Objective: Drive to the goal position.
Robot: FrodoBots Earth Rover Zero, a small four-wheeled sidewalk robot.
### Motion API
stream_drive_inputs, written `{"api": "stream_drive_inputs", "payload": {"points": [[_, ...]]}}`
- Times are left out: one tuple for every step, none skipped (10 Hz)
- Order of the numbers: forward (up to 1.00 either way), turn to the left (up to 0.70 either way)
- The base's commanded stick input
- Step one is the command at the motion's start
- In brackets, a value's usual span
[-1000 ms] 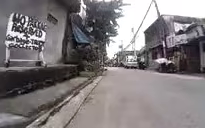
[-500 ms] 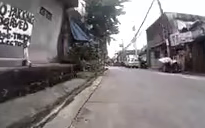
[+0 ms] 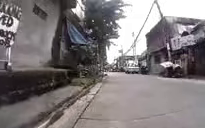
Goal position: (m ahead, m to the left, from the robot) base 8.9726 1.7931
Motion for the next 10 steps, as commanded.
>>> {"api": "stream_drive_inputs", "payload": {"points": [[1.0, 0.0], [1.0, 0.0], [1.0, 0.0], [1.0, 0.0], [1.0, 0.0], [1.0, -0.25], [1.0, -0.27], [1.0, -0.27], [1.0, -0.27], [1.0, -0.03]]}}
